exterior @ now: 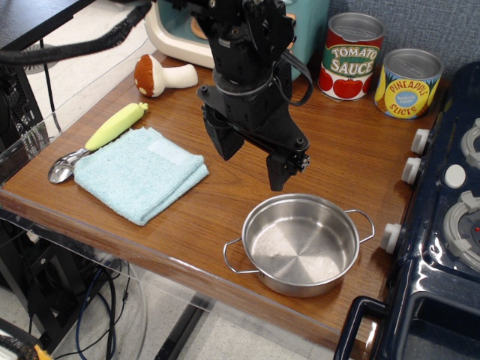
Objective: Move the pot to the bottom right of the table
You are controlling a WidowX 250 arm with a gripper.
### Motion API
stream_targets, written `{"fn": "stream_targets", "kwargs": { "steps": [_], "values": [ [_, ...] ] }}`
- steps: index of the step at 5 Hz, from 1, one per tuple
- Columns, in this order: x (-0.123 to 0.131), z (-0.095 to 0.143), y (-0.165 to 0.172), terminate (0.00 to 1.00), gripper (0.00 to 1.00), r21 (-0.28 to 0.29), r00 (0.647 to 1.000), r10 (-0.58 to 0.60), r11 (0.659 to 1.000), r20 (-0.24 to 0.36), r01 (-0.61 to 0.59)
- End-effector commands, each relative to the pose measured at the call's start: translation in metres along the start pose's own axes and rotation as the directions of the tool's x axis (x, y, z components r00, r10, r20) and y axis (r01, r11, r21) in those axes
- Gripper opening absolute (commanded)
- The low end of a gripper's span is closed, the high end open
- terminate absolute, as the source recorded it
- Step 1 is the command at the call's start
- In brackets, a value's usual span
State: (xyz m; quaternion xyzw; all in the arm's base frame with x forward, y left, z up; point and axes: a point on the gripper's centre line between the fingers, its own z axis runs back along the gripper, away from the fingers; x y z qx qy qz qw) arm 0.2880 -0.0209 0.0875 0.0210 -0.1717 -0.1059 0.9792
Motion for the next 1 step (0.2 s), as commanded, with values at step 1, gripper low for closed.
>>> {"fn": "stream_targets", "kwargs": {
  "steps": [1],
  "values": [
    [0.0087, 0.0123, 0.0063, 1.0, 1.0, 0.007, 0.999, 0.008, 1.0, 0.051, -0.008]
  ]
}}
